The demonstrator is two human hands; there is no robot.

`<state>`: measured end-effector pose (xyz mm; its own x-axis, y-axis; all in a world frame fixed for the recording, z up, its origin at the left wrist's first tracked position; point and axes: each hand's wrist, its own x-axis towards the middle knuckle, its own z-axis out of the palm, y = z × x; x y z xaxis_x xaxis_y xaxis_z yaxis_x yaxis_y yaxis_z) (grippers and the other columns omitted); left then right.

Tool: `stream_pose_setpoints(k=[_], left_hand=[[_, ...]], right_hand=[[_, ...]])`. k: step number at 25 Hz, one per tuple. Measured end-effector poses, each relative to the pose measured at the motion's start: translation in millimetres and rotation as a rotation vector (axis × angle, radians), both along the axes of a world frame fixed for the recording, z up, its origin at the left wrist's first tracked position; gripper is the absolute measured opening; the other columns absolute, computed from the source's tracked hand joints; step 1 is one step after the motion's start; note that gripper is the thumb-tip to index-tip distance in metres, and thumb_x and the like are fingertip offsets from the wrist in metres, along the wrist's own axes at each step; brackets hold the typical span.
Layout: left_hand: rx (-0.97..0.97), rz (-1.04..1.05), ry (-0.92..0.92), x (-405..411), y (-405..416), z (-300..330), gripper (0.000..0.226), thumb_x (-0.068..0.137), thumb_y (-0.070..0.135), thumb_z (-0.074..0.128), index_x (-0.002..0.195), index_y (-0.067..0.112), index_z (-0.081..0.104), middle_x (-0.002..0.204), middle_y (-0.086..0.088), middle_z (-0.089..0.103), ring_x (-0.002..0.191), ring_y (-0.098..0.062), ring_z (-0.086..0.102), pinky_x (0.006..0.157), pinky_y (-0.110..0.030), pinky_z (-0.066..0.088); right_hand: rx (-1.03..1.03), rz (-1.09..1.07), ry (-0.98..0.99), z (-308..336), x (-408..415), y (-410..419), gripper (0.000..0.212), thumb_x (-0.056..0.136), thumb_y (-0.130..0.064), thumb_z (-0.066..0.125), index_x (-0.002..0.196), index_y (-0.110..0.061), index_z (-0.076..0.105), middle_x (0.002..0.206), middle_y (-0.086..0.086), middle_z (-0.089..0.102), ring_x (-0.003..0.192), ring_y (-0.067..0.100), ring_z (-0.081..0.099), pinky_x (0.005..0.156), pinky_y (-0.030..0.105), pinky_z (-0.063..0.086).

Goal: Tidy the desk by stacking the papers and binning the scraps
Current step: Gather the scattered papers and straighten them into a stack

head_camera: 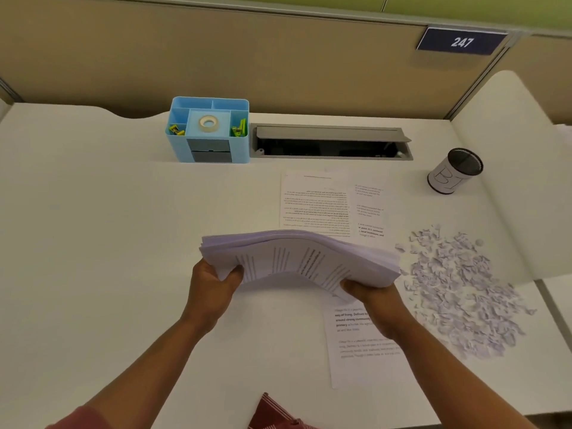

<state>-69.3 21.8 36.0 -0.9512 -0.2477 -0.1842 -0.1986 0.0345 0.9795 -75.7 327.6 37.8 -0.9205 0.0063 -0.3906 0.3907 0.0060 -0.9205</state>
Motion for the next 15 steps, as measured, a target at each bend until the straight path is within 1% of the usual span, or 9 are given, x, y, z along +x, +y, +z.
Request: stream_pose_setpoints(k=[2,3,5,7,9,10,12,13,15], left_hand=[[-0.008,0.015,0.011,0,1,-1,0.037,0.088,-0.007,0.069,0.116,0.017,0.067,0.1,0.008,0.073,0.09,0.0,0.069,0.069,-0.011,0.052],[-0.007,0.019,0.004,1,0,-1,0.036,0.088,-0.007,0.069,0.114,0.017,0.067,0.097,0.009,0.074,0.089,0.0,0.069,0.069,-0.011,0.052],[-0.005,-0.012,-0.039,1,-2,-4,0.034,0.088,-0.005,0.07,0.106,0.023,0.069,0.089,0.015,0.076,0.087,0.001,0.07,0.069,-0.013,0.053],[-0.038,-0.062,-0.096,0,-7,-9,0.032,0.089,-0.001,0.072,0.102,0.029,0.068,0.088,0.022,0.075,0.086,0.003,0.069,0.073,-0.016,0.052],[-0.084,-0.094,-0.128,-3,-14,-10,0.029,0.09,0.005,0.074,0.107,0.026,0.068,0.091,0.023,0.075,0.088,0.005,0.069,0.08,-0.022,0.052],[-0.106,-0.11,-0.124,-5,-17,-8,0.029,0.09,0.006,0.074,0.109,0.026,0.067,0.091,0.025,0.074,0.088,0.007,0.068,0.08,-0.02,0.051],[-0.138,-0.148,-0.112,-11,-22,2,0.029,0.089,0.006,0.074,0.105,0.03,0.067,0.089,0.031,0.073,0.087,0.009,0.068,0.076,-0.013,0.05],[-0.154,-0.174,-0.109,-15,-24,10,0.029,0.089,0.006,0.074,0.104,0.03,0.068,0.089,0.031,0.073,0.088,0.008,0.069,0.075,-0.012,0.05],[-0.168,-0.256,-0.105,-23,-29,24,0.026,0.088,0.005,0.075,0.102,0.026,0.072,0.094,0.023,0.076,0.091,0.001,0.071,0.078,-0.016,0.052]], right_hand=[[0.0,0.006,-0.007,0,0,2,0.047,0.085,0.007,0.072,0.125,-0.016,0.063,0.111,0.005,0.074,0.109,0.02,0.068,0.084,0.031,0.059],[-0.004,0.016,-0.006,-1,1,2,0.047,0.085,0.007,0.072,0.125,-0.016,0.063,0.111,0.005,0.074,0.11,0.02,0.068,0.085,0.032,0.059],[-0.009,0.043,-0.008,-2,3,2,0.048,0.085,0.006,0.072,0.126,-0.019,0.064,0.113,0.003,0.074,0.111,0.019,0.068,0.085,0.03,0.058],[-0.023,0.056,-0.011,-1,2,2,0.048,0.086,0.005,0.072,0.126,-0.02,0.063,0.114,0.003,0.074,0.112,0.018,0.067,0.085,0.028,0.057],[-0.018,0.074,-0.008,4,-2,1,0.047,0.086,0.003,0.073,0.124,-0.021,0.064,0.113,0.003,0.074,0.112,0.019,0.067,0.086,0.031,0.058],[-0.009,0.084,-0.007,8,-4,1,0.044,0.085,0.002,0.074,0.121,-0.022,0.065,0.111,0.003,0.074,0.111,0.02,0.067,0.088,0.033,0.058],[0.001,0.109,-0.013,19,-8,5,0.038,0.085,0.0,0.074,0.115,-0.023,0.067,0.107,0.003,0.075,0.108,0.023,0.069,0.088,0.039,0.059],[-0.009,0.132,-0.015,26,-10,9,0.036,0.085,0.0,0.073,0.114,-0.022,0.067,0.107,0.003,0.076,0.106,0.024,0.07,0.087,0.042,0.06],[-0.036,0.201,-0.004,39,-14,20,0.036,0.085,-0.002,0.073,0.116,-0.018,0.066,0.108,0.006,0.076,0.103,0.025,0.072,0.079,0.041,0.062]])
